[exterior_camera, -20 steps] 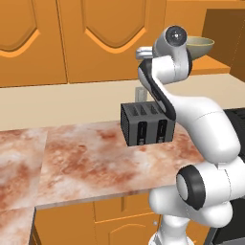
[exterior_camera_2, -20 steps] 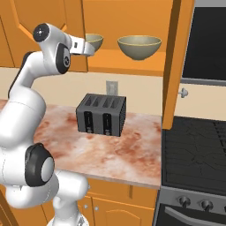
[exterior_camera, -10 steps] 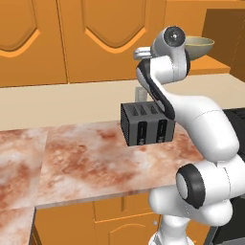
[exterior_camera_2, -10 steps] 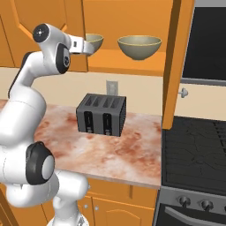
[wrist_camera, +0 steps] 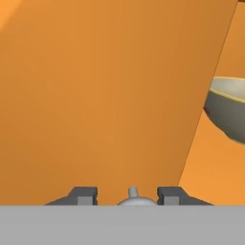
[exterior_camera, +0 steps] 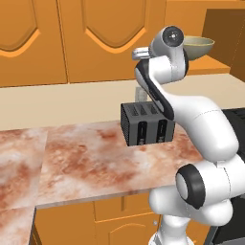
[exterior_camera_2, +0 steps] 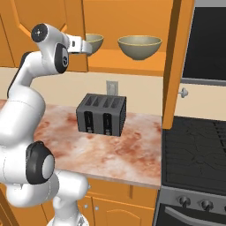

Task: Move the bowls from the cabinet to the plates on the dining table.

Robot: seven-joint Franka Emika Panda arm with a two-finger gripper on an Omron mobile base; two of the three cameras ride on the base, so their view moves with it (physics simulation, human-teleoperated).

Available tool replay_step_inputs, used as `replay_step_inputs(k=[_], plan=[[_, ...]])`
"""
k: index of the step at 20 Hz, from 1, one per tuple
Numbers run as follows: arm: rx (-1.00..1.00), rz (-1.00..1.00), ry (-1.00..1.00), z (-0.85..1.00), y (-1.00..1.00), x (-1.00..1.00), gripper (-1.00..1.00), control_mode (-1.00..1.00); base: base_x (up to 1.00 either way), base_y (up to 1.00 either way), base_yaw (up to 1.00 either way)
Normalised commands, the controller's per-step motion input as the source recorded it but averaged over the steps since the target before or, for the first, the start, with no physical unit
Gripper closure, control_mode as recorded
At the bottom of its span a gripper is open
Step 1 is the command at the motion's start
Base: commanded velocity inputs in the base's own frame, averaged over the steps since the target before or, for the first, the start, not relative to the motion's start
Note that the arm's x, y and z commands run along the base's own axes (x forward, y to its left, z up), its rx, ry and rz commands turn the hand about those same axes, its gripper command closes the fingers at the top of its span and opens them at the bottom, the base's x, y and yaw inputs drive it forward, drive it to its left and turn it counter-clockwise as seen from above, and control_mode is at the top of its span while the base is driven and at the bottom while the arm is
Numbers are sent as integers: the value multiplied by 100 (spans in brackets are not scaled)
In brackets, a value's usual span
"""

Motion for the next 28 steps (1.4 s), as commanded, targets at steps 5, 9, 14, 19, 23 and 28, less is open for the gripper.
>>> replay_step_inputs(k=[5,9,14,19,23,28], plan=[[0,0,-2,0,0,5,100,-100,0,0,0],[0,1,-12,8,8,-55,100,-100,0,0,0],[0,4,-19,12,27,-90,100,-100,0,0,0],[0,3,-20,10,40,-88,100,-100,0,0,0],[0,0,-19,6,51,-75,100,-100,0,0,0],[0,0,-16,2,59,-60,-100,-100,0,0,0]])
